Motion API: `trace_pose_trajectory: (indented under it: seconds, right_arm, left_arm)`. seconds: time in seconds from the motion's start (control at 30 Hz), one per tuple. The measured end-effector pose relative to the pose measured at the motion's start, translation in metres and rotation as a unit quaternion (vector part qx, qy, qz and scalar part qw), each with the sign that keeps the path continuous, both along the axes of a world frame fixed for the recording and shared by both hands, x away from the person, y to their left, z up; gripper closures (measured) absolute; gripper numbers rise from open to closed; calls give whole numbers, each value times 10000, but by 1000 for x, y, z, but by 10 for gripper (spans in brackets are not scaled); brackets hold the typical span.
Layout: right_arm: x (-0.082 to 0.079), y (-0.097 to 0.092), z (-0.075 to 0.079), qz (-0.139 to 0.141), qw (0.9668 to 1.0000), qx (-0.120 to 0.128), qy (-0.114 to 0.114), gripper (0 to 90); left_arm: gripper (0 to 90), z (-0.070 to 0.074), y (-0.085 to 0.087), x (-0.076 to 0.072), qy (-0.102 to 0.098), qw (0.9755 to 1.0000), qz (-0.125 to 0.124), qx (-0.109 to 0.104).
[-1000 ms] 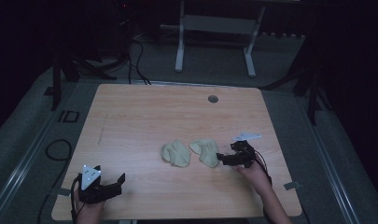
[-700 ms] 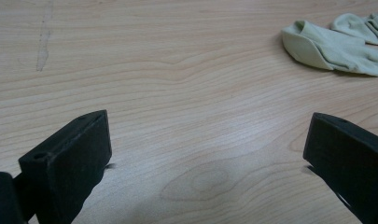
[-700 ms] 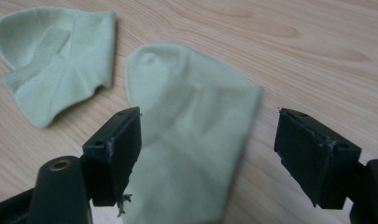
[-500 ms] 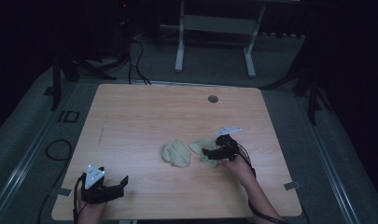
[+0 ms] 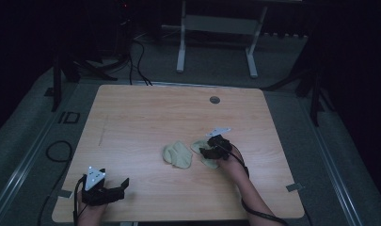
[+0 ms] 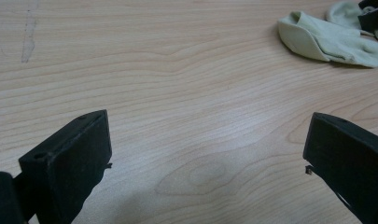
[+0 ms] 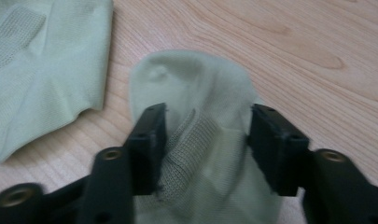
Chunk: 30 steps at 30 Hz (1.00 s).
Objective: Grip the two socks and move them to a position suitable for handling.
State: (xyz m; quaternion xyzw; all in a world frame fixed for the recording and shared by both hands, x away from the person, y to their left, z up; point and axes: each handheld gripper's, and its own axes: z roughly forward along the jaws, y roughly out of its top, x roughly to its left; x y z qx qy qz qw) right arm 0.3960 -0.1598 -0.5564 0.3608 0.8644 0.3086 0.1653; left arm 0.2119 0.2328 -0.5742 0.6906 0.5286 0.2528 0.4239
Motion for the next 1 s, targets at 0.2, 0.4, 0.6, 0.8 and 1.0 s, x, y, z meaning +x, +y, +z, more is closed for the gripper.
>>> trace_pose_trajectory:
  seconds: [0.2,0.4,0.6,0.8,1.0]
  right_arm:
    - [-4,-1,0,10,9999,-4,-103,716]
    - [0,1,4,-37,9997,-220,-62,801]
    - [-6,-3,17,40,9999,-140,-49,807]
    - [-25,-4,41,336,9993,-96,-161,807]
    - [-53,-9,60,644,9975,115,-274,807]
  left_arm:
    - [9,-1,0,-1,47,10000,-36,30]
    - [9,-1,1,0,62,10000,-19,-4]
    - [9,-1,1,0,68,10000,-34,-24]
    - [9,-1,1,0,88,10000,-25,-21]
    - [9,-1,1,0,52,10000,-17,-60]
